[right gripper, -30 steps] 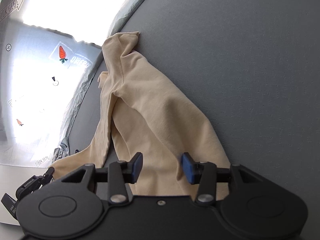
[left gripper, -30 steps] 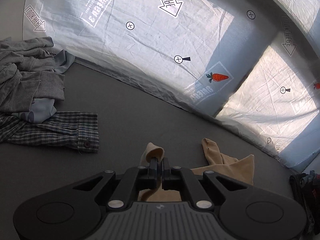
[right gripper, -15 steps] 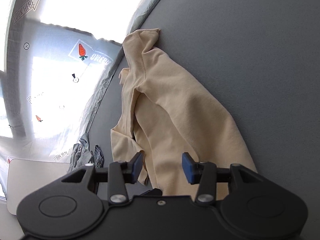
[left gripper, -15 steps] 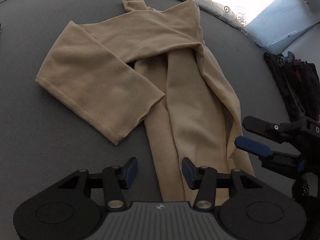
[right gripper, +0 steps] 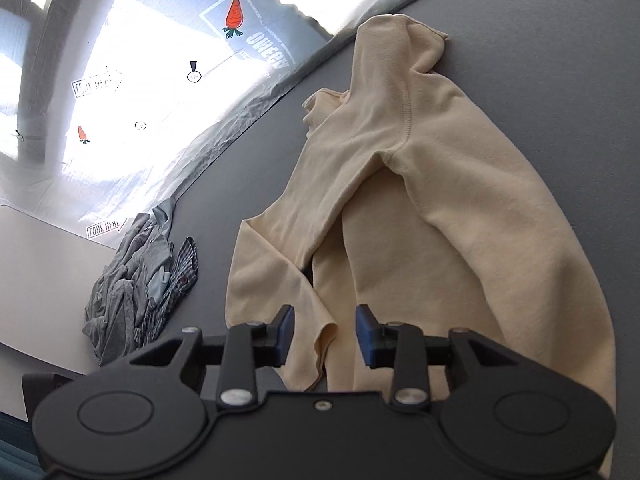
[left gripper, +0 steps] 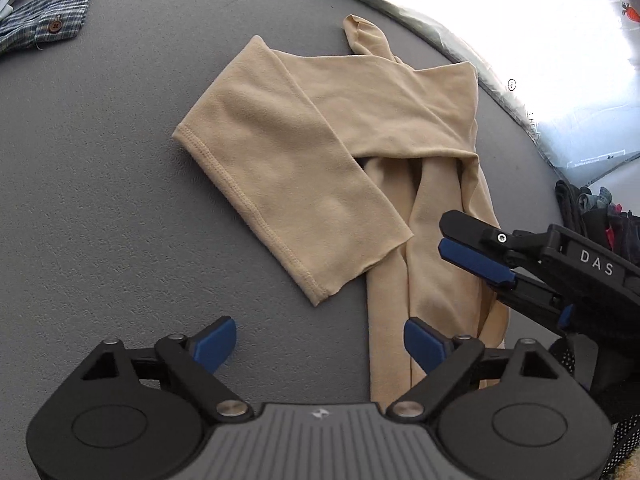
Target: Fold clothes
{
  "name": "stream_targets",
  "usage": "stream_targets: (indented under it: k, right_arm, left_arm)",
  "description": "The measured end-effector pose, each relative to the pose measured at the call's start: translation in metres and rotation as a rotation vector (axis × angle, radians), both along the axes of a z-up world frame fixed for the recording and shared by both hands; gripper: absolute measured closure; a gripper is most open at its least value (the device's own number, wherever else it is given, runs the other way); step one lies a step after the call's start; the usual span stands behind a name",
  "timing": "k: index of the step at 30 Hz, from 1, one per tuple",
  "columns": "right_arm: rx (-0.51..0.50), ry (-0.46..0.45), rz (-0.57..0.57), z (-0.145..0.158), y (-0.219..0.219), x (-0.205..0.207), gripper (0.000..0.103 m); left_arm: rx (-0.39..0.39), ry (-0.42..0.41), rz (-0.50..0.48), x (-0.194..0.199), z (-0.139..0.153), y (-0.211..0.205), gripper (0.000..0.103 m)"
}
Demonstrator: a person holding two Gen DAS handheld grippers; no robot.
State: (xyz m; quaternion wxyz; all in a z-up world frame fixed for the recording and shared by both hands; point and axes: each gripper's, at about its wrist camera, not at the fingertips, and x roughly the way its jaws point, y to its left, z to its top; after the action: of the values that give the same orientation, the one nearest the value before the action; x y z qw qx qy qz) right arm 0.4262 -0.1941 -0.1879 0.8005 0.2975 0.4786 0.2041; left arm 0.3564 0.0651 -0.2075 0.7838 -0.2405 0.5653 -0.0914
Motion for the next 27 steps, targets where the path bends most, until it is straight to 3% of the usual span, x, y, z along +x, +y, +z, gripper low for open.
stream_targets:
  k: [5, 7, 10, 15, 20, 24, 27]
  right_arm:
    - [-0.091, -0.024, 0.118, -0.007, 0.029, 0.015, 0.069]
    - [-0.118, -0.027, 0.169, -0.01, 0.036, 0.016, 0.087]
    - [-0.101, -0.016, 0.165, -0.013, 0.036, 0.015, 0.1]
    - [-0.022, -0.006, 0.114, -0.005, 0.018, 0.009, 0.101]
    - [0.023, -0.068, 0.038, 0.019, -0.013, -0.008, 0.101]
    - [0.061, -0.094, -0.033, 0.034, -0.042, -0.028, 0.101]
    - [0.077, -0.089, -0.083, 0.037, -0.064, -0.05, 0.101]
  left_arm:
    - [-0.032, 0.02, 0.032, 0.004, -0.001, -0.001, 0.0]
    - [-0.038, 0.016, 0.037, 0.003, -0.001, 0.0, 0.0]
    - [-0.052, 0.009, 0.049, 0.002, -0.002, 0.002, 0.0]
    - [-0.075, -0.001, 0.087, -0.002, -0.003, 0.007, 0.0]
    - [-0.06, -0.042, 0.093, -0.008, -0.003, 0.003, 0.0]
    - [0.003, -0.085, 0.073, -0.015, -0.001, -0.008, 0.0]
    - [0.115, -0.115, 0.023, -0.019, 0.001, -0.026, 0.0]
